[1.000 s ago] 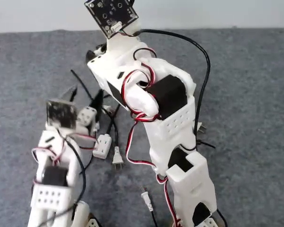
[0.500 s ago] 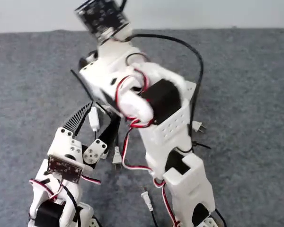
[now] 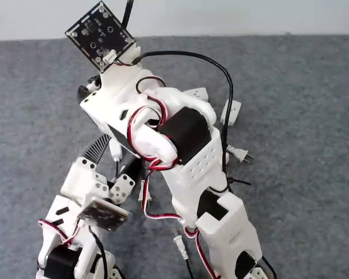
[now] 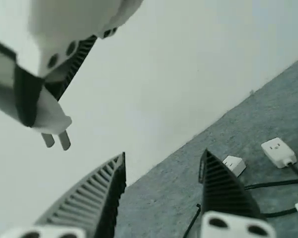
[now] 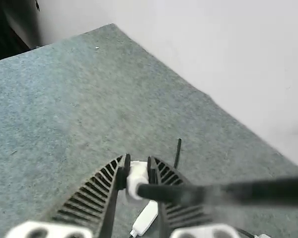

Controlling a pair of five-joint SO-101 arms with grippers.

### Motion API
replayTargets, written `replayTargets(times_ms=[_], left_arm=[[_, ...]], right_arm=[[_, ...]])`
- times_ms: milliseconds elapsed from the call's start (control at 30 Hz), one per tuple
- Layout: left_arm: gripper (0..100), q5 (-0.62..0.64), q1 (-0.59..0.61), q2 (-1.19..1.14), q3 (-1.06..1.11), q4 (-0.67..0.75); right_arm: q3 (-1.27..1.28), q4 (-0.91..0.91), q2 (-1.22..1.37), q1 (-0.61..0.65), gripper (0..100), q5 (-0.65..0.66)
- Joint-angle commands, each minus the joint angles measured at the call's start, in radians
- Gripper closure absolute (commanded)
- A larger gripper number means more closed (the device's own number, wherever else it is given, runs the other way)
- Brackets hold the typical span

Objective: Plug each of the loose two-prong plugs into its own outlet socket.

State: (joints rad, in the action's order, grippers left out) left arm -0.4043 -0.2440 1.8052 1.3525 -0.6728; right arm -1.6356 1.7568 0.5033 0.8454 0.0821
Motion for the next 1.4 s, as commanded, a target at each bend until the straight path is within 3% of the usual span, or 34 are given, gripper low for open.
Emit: replayTargets(times_ms=[0,267,467,667,800,1000,1367], left_arm=[[76,-0.152,0.000,0.020,-0.042,0.006],[76,-0.341,0.091,0.020,-0.041,0.055],[76,-0.532,0.083,0.018,-0.033,0.143],[76,-0.827,0.087,0.018,0.128,0.324],[76,-0.997,0.106,0.018,0.312,0.523],[76,-1.025,0.107,0.014,0.263,0.612],[76,-1.125,0.150,0.015,0.263,0.626]], right_arm=[[-0.034,0.044,-0.051,0.010,99.1,0.032],[-0.032,0.045,-0.051,0.004,99.1,0.091],[-0.015,0.044,-0.053,-0.027,99.1,0.112],[-0.014,0.044,-0.054,0.015,99.1,0.207],[-0.006,0.044,-0.070,0.062,99.1,0.255],[-0.005,0.045,-0.082,0.068,99.1,0.253],[0.110,0.045,-0.157,0.087,99.1,0.247]])
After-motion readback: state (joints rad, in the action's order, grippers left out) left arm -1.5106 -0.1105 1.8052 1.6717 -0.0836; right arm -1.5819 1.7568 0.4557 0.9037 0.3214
